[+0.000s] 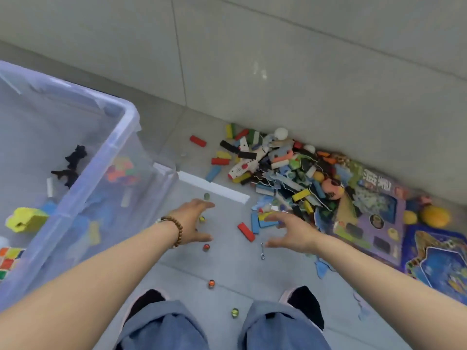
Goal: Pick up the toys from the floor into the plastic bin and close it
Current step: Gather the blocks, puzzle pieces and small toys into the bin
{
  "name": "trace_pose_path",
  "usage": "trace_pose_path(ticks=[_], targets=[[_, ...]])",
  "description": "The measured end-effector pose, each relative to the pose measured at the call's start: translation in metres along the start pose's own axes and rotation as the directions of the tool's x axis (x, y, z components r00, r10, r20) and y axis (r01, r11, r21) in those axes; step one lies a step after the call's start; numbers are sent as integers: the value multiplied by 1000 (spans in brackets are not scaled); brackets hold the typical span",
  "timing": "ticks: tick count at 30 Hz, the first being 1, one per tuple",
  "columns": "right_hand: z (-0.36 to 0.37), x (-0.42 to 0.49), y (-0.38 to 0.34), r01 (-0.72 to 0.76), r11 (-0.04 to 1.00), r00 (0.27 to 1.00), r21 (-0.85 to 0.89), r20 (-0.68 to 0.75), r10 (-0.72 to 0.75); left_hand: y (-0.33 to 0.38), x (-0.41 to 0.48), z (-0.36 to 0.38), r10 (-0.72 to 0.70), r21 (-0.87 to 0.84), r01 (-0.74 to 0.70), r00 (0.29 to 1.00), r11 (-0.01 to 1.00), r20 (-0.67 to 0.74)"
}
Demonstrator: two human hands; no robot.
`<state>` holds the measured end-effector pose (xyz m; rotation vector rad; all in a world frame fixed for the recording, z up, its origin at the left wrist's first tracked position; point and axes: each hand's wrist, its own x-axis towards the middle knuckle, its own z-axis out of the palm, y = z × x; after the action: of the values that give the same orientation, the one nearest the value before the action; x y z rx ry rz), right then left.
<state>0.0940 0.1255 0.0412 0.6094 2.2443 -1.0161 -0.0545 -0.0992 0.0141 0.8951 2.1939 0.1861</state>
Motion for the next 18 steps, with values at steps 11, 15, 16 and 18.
trace_pose_path(ticks=[11, 15, 16, 18], targets=[[71, 35, 11, 157, 921, 981, 358, -165, -103, -40, 19, 64, 94, -10, -99, 968, 995, -234], [76, 34, 3, 167, 939, 981, 300, -142, -130, -38, 20, 70, 41, -51, -60, 952, 997, -304], [73, 32, -1, 165, 950, 984, 266, -111, -140, -38, 20, 71, 38, -56, -58, 953, 997, -301], [61, 27, -10, 173, 974, 985, 149, -29, -171, -39, 19, 75, 22, -135, -68, 950, 989, -313]])
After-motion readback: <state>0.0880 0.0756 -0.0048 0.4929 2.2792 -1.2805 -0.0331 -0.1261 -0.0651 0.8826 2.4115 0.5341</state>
